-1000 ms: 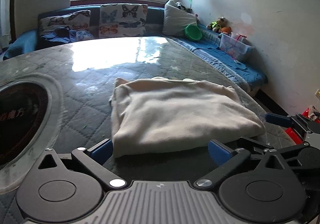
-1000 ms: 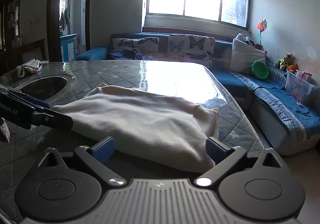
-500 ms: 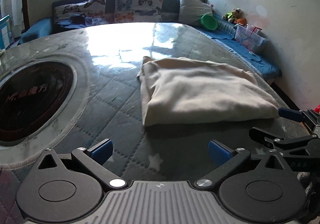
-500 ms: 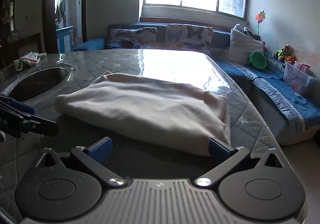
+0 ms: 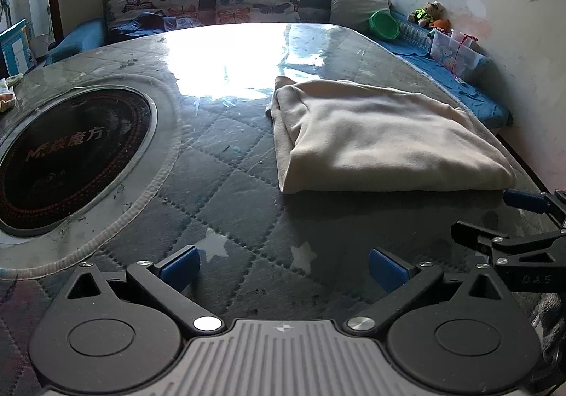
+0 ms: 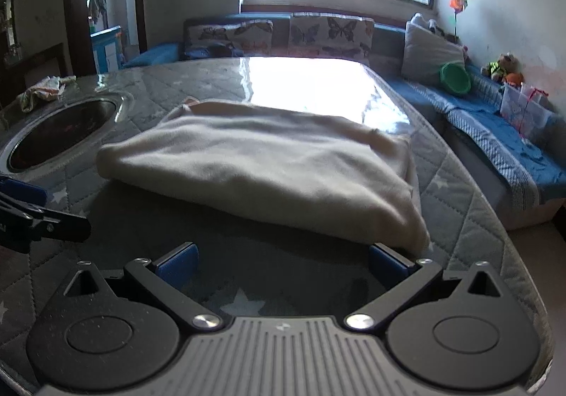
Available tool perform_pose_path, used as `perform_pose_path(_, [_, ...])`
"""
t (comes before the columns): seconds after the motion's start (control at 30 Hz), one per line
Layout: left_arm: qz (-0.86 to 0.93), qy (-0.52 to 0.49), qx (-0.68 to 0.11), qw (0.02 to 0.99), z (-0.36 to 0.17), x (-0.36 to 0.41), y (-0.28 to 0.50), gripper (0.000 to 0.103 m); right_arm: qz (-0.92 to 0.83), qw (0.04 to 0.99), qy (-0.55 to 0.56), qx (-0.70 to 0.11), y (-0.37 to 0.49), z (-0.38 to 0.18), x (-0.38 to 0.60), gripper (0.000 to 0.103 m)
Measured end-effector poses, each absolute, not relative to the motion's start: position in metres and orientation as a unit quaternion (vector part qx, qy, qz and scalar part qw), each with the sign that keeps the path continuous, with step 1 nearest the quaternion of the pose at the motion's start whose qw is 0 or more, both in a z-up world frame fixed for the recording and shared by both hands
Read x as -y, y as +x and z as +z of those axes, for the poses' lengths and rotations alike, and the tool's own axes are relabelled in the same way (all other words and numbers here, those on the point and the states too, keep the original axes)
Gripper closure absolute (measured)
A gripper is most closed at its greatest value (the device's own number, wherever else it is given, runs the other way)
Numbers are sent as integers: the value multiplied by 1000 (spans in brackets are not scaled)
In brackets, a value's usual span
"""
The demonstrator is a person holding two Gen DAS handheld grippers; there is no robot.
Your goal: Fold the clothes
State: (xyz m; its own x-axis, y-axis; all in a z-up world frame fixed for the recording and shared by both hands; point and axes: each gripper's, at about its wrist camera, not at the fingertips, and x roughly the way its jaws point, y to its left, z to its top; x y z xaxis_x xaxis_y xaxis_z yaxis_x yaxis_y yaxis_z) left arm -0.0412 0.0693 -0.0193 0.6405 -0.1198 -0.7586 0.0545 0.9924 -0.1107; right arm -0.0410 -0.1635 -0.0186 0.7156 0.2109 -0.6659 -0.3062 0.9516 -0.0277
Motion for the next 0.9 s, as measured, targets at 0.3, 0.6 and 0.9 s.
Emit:
perform_pose_path(0.3, [-48, -26, -423, 905, -20, -67, -42, 0, 138, 918, -49, -369, -38, -24, 165, 0])
perform_pose_path(0.6, [-43, -24, -427, 903, -19, -66, -40, 0, 134, 915, -47, -378, -36, -23, 163, 0])
perform_pose_path(0.9, [-38, -24, -429, 902, -20, -65, -38, 0, 133, 913, -50, -384, -34, -23, 161, 0])
